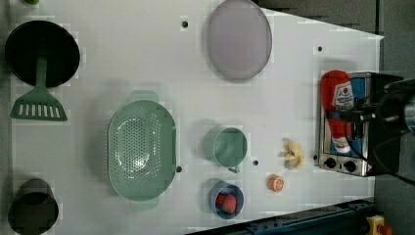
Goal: Pick Ketchup from the table and place it in strainer.
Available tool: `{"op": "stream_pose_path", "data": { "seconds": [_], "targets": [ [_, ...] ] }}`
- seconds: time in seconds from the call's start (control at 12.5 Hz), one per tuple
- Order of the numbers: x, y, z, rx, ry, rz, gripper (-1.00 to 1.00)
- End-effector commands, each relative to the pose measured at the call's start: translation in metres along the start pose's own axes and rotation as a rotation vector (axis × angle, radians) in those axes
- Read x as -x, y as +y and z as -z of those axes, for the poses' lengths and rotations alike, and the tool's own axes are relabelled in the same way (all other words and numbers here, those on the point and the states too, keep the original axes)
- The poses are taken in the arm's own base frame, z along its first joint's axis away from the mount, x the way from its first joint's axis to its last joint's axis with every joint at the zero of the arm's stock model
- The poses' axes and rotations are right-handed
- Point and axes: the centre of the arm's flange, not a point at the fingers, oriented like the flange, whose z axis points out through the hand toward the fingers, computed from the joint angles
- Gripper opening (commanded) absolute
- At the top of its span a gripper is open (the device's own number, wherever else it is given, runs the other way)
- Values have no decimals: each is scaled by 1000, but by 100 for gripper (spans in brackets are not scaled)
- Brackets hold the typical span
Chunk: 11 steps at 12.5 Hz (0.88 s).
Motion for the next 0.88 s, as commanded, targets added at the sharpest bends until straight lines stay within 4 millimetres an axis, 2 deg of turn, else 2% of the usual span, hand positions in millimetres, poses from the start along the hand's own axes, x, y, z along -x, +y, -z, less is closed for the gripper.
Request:
{"op": "stream_pose_path", "data": {
  "seconds": [0.08,0.24,0.4,0.64,0.88],
  "targets": [
    [0,-42,16,-20,-39,-19,18],
    [-5,-81,26,-35,-25,-42,18],
    [-7,-128,28,-59,-27,-124,18],
    [-6,-202,15,-47,-52,-188,18],
    [-11,-266,-1,-84,-21,-210,18]
  ]
}}
